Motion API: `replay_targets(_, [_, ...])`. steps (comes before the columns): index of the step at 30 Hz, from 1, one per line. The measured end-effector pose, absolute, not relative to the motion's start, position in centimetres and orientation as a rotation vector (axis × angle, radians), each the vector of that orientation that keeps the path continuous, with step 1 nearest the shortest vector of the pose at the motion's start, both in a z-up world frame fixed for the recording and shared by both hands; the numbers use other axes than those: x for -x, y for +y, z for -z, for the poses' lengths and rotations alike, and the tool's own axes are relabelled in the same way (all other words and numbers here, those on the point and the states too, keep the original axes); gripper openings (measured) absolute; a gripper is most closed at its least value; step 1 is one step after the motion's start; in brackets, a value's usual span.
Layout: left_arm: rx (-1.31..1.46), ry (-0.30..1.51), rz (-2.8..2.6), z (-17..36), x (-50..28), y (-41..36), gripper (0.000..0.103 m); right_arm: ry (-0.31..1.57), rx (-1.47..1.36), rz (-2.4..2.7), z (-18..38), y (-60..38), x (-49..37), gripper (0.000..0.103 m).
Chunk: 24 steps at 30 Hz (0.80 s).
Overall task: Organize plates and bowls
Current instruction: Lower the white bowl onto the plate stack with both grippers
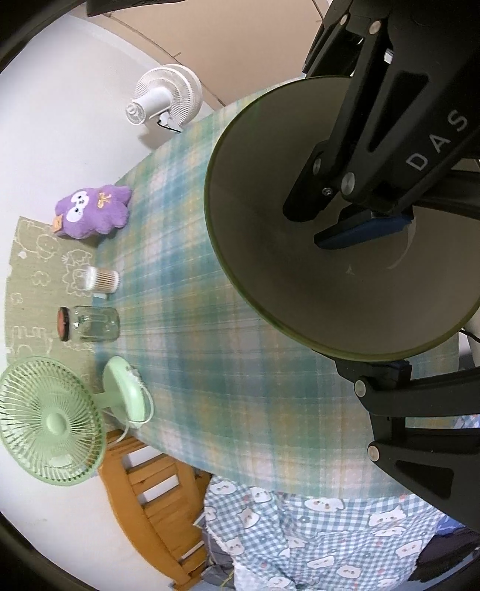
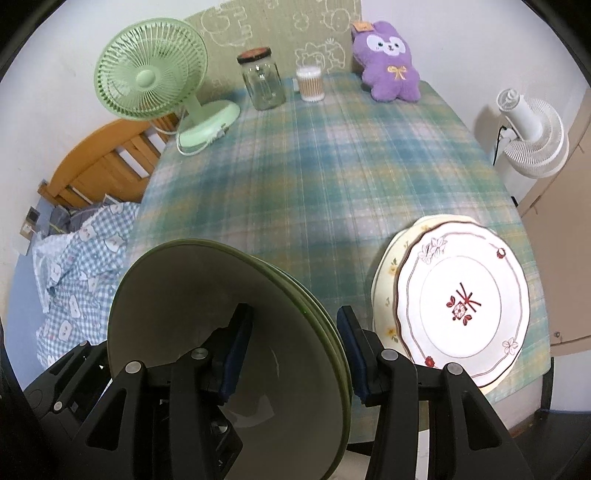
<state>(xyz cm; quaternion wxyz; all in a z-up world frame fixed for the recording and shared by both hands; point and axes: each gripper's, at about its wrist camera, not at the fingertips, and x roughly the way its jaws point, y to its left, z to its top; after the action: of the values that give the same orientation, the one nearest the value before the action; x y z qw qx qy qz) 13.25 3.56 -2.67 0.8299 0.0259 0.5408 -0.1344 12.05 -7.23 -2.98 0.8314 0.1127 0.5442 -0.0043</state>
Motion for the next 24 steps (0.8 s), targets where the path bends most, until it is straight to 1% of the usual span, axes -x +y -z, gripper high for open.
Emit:
replay_targets(10, [-0.055,1.112,0.295,1.3,-13.0,0.7,0.049,1.119,-0.239,0.018,1.7,-10.5,-11.6,0.051])
replay_targets(24, [-0.016,1.166,0.286,2.0,-12.3,-7.1,0.049,1.172,-0.212,0.019,2.3,-18.8,-11.1,0.051])
